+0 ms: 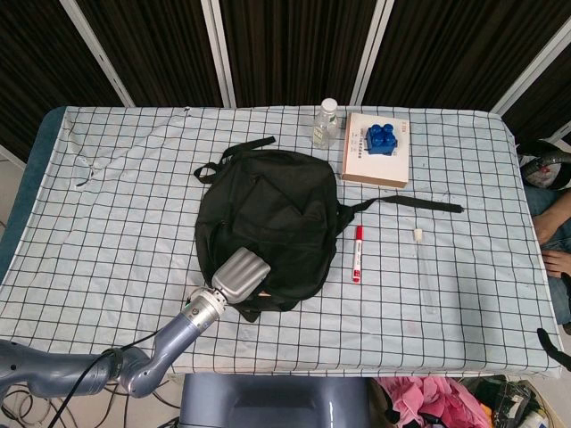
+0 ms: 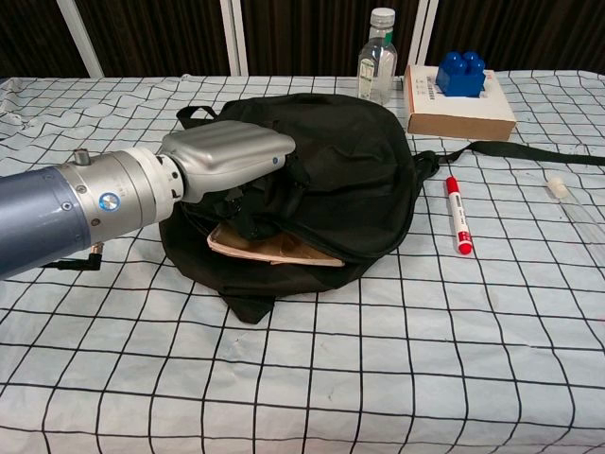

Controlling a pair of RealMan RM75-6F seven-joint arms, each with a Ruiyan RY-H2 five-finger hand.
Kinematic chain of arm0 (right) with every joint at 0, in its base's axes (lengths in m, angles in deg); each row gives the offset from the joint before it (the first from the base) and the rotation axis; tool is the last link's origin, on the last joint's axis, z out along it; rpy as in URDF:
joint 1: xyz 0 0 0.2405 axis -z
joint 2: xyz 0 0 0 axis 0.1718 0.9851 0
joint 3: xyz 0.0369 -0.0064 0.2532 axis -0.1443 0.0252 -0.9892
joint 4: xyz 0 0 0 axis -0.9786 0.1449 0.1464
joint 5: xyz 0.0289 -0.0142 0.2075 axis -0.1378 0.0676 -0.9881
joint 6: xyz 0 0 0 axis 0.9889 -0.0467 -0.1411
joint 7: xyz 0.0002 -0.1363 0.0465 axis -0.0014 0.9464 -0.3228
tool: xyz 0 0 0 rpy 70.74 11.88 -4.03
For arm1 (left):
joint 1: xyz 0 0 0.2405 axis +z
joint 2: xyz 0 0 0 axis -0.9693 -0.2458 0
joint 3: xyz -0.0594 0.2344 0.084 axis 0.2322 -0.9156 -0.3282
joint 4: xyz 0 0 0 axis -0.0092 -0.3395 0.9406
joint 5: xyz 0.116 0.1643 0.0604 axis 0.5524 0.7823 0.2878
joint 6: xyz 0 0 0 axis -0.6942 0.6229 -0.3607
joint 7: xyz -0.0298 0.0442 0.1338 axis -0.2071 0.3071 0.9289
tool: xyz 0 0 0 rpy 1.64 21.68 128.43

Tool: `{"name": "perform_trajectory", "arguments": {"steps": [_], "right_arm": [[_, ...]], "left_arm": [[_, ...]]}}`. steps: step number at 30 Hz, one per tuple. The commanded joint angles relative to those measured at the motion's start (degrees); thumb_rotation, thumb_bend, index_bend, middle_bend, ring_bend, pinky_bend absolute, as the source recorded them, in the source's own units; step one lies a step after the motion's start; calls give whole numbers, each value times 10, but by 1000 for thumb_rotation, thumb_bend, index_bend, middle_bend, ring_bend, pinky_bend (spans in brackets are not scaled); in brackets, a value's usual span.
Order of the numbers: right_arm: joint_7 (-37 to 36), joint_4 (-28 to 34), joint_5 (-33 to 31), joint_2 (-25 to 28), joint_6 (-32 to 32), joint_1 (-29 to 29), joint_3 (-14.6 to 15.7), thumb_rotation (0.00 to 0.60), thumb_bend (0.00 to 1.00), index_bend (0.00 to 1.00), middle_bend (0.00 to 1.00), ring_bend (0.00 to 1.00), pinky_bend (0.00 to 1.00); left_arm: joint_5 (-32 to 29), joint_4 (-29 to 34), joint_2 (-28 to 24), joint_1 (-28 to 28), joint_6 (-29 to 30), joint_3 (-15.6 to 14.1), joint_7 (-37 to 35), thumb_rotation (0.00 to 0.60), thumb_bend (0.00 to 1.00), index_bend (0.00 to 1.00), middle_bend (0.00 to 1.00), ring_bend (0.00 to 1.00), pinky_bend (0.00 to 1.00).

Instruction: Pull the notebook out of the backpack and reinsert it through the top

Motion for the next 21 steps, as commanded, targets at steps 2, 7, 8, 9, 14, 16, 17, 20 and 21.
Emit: {"name": "perform_trajectory", "arguments": {"steps": [2, 7, 8, 9, 14, 16, 17, 20, 21], "right_arm": [[0, 0, 1, 0, -1, 0, 1, 600, 207, 0, 27, 174, 167], [-1, -1, 2, -1, 0, 0, 1, 600, 207, 0, 27, 174, 167], [-1, -1, 2, -1, -1, -1, 1, 600, 207, 0, 27, 174, 167], [-1, -2, 1, -1, -2, -1, 1, 600, 207, 0, 27, 174, 167], [-2, -2, 1, -1, -1, -1, 0, 600, 207, 0, 27, 174, 167], [-1, -2, 0, -1, -1, -1, 0, 600, 208, 0, 27, 174, 167], [-1, -2, 0, -1, -1, -1, 0, 600, 208, 0, 27, 174, 167], [-1, -2, 0, -1, -1, 0, 0, 600, 208, 0, 27, 174, 166], [-1, -1, 0, -1, 0, 0, 0, 600, 207, 0, 27, 174, 167]], "left_arm": [[-1, 0, 0, 0, -1, 0, 0, 600, 452, 634, 636, 455, 313], [-3, 3, -1, 0, -3, -3, 2, 600, 454, 635, 638, 456, 313], [-4, 3, -1, 0, -4, -3, 2, 600, 454, 636, 638, 456, 313], [-5, 3, -2, 0, -5, -3, 3, 600, 454, 636, 638, 457, 313], [-10, 6, -4, -3, -11, -2, 3, 600, 454, 636, 645, 465, 315], [-12, 7, -4, -5, -14, 0, 3, 600, 454, 636, 646, 465, 315], [-12, 8, -4, -5, -14, 0, 3, 600, 454, 636, 646, 465, 316], [-13, 9, -4, -6, -16, -2, 3, 600, 454, 636, 647, 466, 318], [-14, 9, -5, -6, -18, -3, 4, 600, 454, 636, 647, 466, 318]]}}
